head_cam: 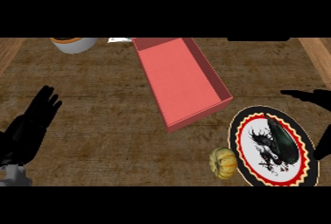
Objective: Pick the eggplant from the plate and place it in the cardboard box
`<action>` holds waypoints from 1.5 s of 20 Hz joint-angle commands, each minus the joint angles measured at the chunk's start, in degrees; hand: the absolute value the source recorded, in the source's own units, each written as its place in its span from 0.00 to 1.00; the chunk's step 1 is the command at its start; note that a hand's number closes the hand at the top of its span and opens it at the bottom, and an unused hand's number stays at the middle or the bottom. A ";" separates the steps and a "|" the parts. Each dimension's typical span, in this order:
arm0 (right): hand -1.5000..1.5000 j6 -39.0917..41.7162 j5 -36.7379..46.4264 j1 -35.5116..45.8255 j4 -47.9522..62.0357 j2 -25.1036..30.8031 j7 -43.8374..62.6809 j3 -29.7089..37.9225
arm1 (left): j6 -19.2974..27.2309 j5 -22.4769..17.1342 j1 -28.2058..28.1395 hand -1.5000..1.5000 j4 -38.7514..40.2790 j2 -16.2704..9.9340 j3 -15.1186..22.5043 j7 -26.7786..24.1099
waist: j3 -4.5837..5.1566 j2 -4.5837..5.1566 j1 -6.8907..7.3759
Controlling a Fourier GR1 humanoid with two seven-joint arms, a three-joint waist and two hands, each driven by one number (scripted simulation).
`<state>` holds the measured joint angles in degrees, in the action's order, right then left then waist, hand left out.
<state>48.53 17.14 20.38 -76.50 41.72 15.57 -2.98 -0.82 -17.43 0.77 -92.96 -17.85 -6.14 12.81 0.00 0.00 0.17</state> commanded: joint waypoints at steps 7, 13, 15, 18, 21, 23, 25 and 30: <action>0.00 2.34 7.34 -0.09 -0.55 -3.17 -1.28 1.45 | -4.42 -1.36 2.40 0.50 3.26 -0.12 -4.57 0.24 | 0.01 0.01 -0.09; 0.00 -1.29 13.18 0.71 2.17 -10.26 1.81 -1.94 | -0.92 3.60 2.81 0.50 1.62 3.12 -1.96 0.28 | -0.01 0.05 0.06; 0.00 1.05 14.45 3.68 5.17 -8.91 0.46 -1.17 | -3.36 2.38 -1.00 0.50 -1.07 2.93 -2.47 0.67 | -0.01 0.04 0.29; 0.00 -0.48 16.35 -2.43 1.12 -7.32 -1.37 -0.80 | -4.12 1.31 2.40 0.50 1.15 1.26 -4.74 2.15 | -0.01 0.02 -0.07; 0.00 0.44 18.16 0.96 6.21 -6.60 -4.95 0.15 | -3.11 4.25 3.98 0.50 4.14 3.32 -3.69 -0.69 | -0.01 0.07 -0.01; 0.00 -0.42 19.53 0.23 4.76 -10.29 -2.16 -0.66 | -4.07 4.52 2.05 0.50 3.20 3.82 -3.48 -0.81 | 0.00 0.04 0.02; 0.00 4.37 17.74 0.73 0.84 -10.98 2.28 0.76 | -3.09 4.75 -1.97 0.50 -3.63 4.83 -2.59 1.90 | 0.00 -0.06 0.03; 0.00 -0.63 22.62 -3.42 3.90 -11.97 -3.71 -2.99 | -5.70 3.74 0.46 0.50 -0.04 3.13 -4.94 0.38 | 0.00 0.02 -0.05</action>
<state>49.97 36.92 20.37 -72.60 30.69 14.15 -3.61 -4.39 -13.62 1.80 -94.54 -14.25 -10.16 15.53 0.01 -0.02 0.20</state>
